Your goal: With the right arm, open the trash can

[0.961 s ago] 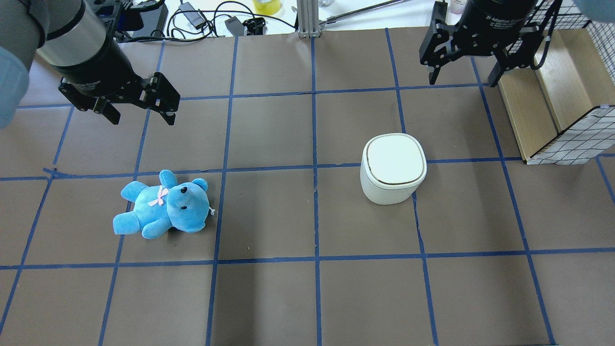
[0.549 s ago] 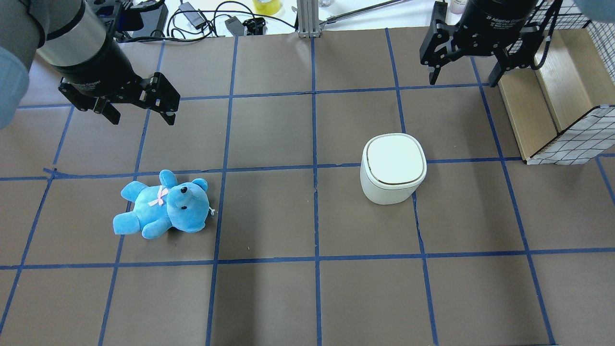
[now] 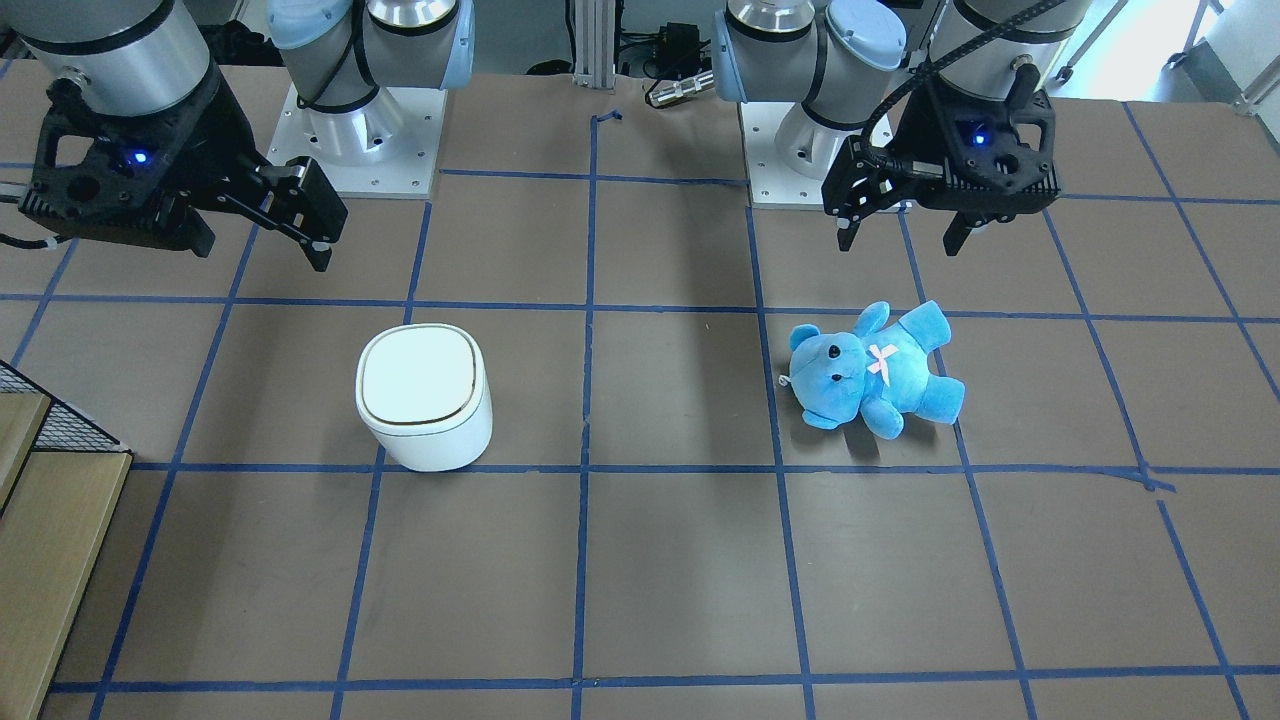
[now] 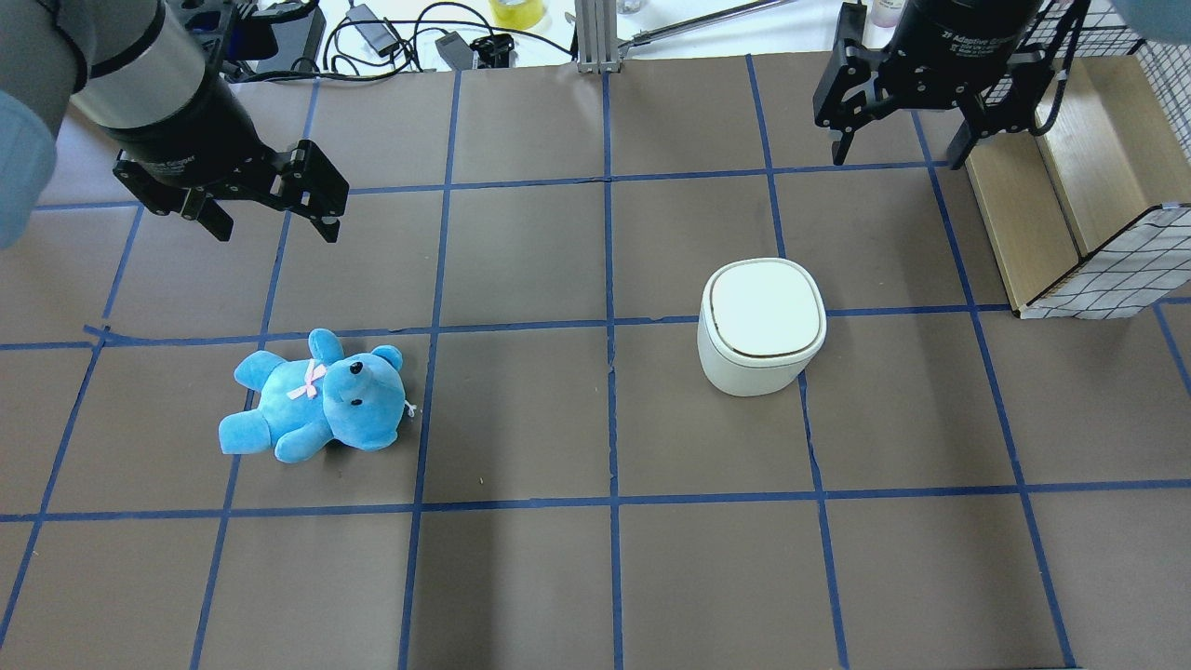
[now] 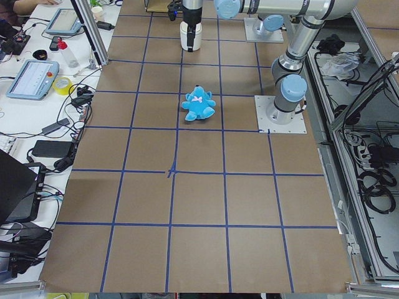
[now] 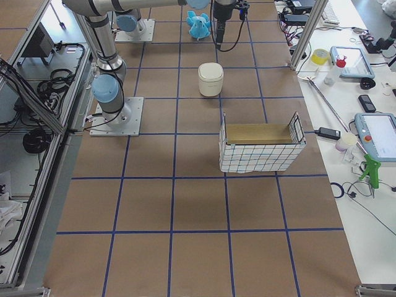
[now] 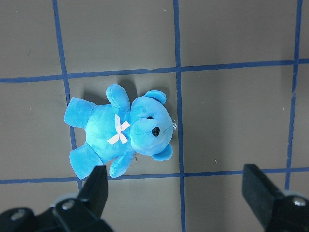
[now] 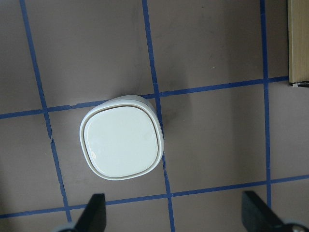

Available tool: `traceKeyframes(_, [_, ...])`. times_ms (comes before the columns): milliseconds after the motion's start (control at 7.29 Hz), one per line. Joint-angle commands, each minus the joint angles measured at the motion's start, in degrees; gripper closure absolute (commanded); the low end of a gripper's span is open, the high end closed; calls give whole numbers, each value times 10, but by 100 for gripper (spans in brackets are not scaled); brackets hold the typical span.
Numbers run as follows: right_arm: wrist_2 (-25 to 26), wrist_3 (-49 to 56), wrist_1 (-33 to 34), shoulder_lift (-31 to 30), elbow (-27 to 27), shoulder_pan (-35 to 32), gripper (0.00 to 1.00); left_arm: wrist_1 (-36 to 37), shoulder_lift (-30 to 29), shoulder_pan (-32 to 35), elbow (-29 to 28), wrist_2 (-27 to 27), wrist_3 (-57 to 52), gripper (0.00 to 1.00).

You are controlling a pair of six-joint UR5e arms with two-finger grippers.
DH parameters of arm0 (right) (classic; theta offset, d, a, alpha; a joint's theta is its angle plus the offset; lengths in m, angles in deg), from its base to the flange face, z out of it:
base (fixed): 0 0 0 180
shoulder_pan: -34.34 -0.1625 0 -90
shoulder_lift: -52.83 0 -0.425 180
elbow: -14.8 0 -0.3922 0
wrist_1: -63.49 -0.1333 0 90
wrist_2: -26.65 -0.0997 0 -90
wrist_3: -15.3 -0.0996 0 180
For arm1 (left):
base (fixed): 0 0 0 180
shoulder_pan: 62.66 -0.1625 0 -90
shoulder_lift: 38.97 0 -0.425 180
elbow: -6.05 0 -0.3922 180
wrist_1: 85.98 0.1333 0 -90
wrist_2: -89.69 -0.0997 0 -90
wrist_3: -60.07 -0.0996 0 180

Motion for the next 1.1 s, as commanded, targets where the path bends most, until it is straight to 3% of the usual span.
traceKeyframes(0, [-5,-1,0,0,0,-2,0,0,0,0,0,0,0,0])
traceKeyframes(137, [-10,-9,1,-1,0,-3,25,0,0,0,0,0,0,0])
traceKeyframes(412, [-50,-25,-4,-1,-2,-8,100,0,0,0,0,0,-1,0])
traceKeyframes(824, [-98,-44,10,2,-30,-21,100,0,0,0,0,0,-1,0])
traceKeyframes(961, [-99,-44,53,4,-55,-22,100,0,0,0,0,0,0,0])
